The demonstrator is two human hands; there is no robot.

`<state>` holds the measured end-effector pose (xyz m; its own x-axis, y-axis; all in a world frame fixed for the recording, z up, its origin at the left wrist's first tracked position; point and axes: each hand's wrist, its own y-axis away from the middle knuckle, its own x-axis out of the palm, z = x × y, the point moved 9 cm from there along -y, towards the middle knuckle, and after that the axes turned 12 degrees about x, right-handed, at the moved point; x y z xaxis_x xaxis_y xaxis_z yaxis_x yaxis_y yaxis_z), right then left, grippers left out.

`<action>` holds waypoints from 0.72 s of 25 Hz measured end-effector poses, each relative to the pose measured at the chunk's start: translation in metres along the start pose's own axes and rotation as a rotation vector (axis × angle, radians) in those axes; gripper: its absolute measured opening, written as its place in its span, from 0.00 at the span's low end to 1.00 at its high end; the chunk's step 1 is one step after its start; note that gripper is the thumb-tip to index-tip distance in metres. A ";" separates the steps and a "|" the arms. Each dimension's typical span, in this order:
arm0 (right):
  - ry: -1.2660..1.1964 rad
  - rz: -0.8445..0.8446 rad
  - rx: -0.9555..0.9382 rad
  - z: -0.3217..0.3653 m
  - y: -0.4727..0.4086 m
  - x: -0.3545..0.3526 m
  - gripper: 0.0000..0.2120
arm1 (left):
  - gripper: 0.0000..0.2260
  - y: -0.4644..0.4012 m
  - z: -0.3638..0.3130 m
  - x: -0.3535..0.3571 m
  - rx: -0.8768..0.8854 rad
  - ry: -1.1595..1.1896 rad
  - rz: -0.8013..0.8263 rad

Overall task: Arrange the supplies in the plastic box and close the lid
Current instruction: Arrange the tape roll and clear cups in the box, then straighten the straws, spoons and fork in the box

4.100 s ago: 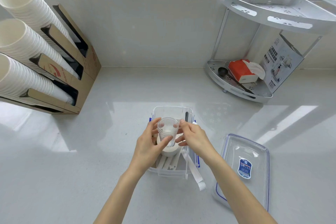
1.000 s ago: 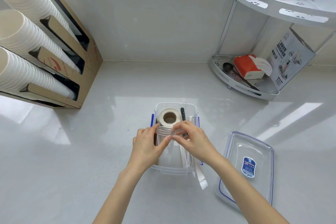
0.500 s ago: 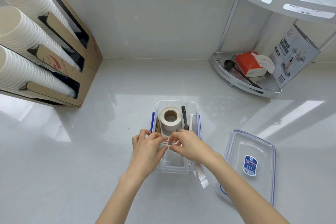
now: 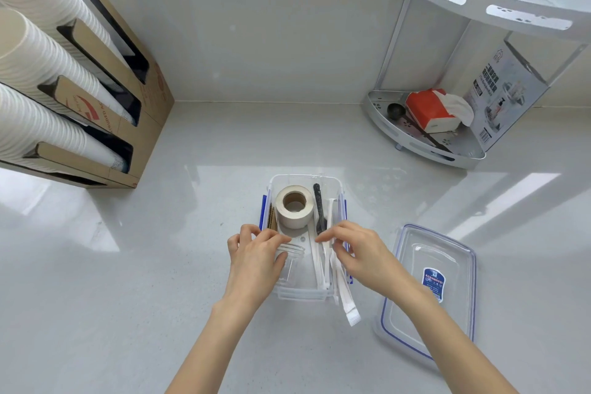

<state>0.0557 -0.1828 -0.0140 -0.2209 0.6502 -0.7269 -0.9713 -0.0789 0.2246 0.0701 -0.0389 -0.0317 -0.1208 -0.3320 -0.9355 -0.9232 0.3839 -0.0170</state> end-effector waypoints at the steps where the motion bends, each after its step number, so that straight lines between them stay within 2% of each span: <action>1: 0.004 0.023 -0.004 -0.003 0.006 0.001 0.16 | 0.15 0.000 0.000 0.000 -0.004 0.002 0.000; 7: 0.183 0.190 -0.112 -0.014 0.029 0.026 0.28 | 0.16 -0.001 -0.005 -0.003 -0.006 0.003 -0.047; 10: 0.213 0.202 -0.116 -0.014 0.032 0.028 0.21 | 0.15 -0.002 -0.011 -0.007 0.009 0.030 -0.087; 14: 0.110 0.188 -0.095 -0.016 0.030 0.020 0.12 | 0.14 -0.002 -0.018 -0.011 0.061 0.114 -0.114; 18: -0.172 -0.011 -0.037 -0.015 0.022 -0.009 0.12 | 0.13 -0.009 -0.028 -0.008 0.079 0.337 -0.093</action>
<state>0.0346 -0.2021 -0.0120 -0.1947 0.7707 -0.6068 -0.9769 -0.0968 0.1904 0.0692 -0.0638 -0.0143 -0.1634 -0.6294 -0.7597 -0.9066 0.3995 -0.1360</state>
